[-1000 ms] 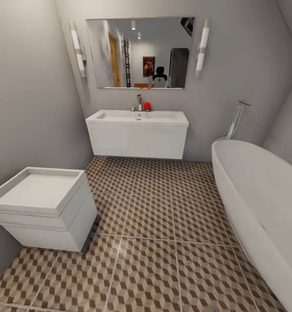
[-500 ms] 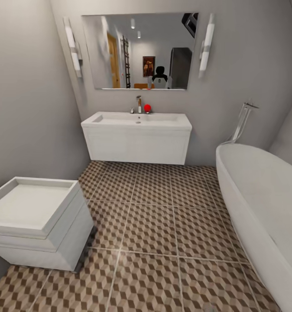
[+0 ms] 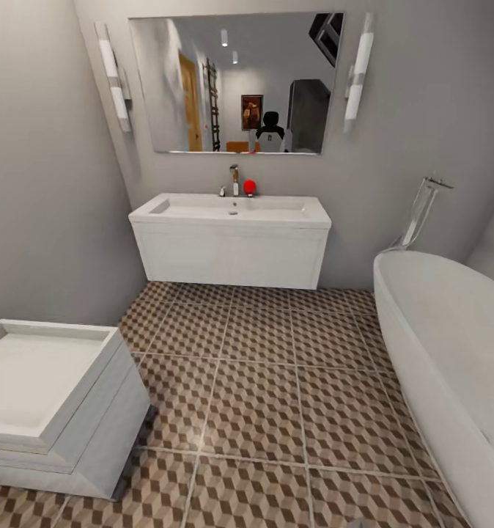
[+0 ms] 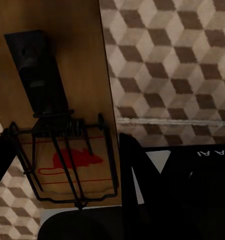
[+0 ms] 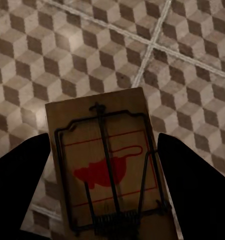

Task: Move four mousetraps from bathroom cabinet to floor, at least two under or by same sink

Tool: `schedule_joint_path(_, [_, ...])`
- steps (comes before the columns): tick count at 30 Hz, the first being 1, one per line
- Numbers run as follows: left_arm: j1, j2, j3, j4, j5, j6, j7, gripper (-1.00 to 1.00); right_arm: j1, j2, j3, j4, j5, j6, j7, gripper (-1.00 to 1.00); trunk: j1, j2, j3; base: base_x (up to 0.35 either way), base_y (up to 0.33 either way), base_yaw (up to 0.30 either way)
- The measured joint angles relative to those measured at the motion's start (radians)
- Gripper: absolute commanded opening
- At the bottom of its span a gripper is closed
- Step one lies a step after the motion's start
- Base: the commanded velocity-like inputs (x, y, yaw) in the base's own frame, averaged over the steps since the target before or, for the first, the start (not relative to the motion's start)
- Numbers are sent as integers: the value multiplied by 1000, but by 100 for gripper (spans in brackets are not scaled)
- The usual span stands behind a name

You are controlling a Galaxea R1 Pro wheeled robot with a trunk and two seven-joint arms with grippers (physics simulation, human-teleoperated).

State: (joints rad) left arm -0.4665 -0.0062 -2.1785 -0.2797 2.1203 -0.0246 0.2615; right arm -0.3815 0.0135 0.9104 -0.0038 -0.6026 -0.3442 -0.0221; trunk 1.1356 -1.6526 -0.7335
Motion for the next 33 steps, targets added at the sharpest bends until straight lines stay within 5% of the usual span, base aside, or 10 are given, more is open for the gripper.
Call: schedule_joint_path(33, [0,22,1,3,6,-1,1,-100,0,1,0,0,-2,0,0,-100,0,0,0,338,0,0])
